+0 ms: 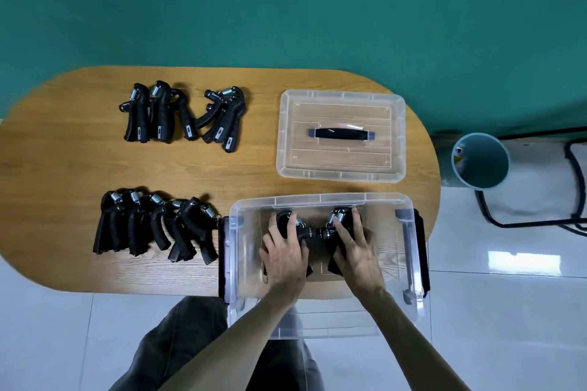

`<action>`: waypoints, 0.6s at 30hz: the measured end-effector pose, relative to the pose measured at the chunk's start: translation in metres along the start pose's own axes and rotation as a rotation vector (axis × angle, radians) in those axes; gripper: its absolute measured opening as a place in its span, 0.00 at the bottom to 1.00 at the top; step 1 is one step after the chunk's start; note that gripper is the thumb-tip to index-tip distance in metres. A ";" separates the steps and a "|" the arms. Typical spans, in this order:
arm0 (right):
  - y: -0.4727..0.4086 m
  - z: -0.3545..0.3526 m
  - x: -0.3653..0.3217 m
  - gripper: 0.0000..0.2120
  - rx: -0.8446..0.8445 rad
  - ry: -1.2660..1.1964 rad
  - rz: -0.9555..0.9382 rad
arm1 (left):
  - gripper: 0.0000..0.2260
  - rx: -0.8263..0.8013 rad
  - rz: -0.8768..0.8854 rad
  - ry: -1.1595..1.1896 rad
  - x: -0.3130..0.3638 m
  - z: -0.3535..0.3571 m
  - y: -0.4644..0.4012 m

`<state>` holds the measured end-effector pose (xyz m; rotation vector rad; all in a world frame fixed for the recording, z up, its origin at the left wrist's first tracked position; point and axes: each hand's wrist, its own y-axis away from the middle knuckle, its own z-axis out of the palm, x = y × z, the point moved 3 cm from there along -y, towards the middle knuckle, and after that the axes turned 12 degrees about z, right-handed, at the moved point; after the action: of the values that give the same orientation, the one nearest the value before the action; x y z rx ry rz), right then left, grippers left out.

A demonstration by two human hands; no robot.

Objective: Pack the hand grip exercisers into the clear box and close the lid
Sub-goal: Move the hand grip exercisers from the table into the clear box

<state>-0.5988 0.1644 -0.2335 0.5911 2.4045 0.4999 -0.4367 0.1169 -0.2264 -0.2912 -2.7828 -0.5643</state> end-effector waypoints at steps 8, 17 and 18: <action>-0.001 0.005 -0.002 0.32 0.014 0.052 -0.002 | 0.29 0.000 0.002 -0.033 0.000 0.009 -0.001; -0.002 0.010 -0.002 0.32 0.000 0.113 -0.010 | 0.28 -0.011 0.037 -0.036 -0.002 0.004 0.001; -0.002 0.010 -0.001 0.32 -0.007 0.117 -0.012 | 0.28 -0.022 0.045 -0.038 -0.002 0.004 0.001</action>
<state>-0.5918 0.1641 -0.2415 0.5580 2.5143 0.5511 -0.4358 0.1188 -0.2307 -0.3717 -2.8007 -0.5847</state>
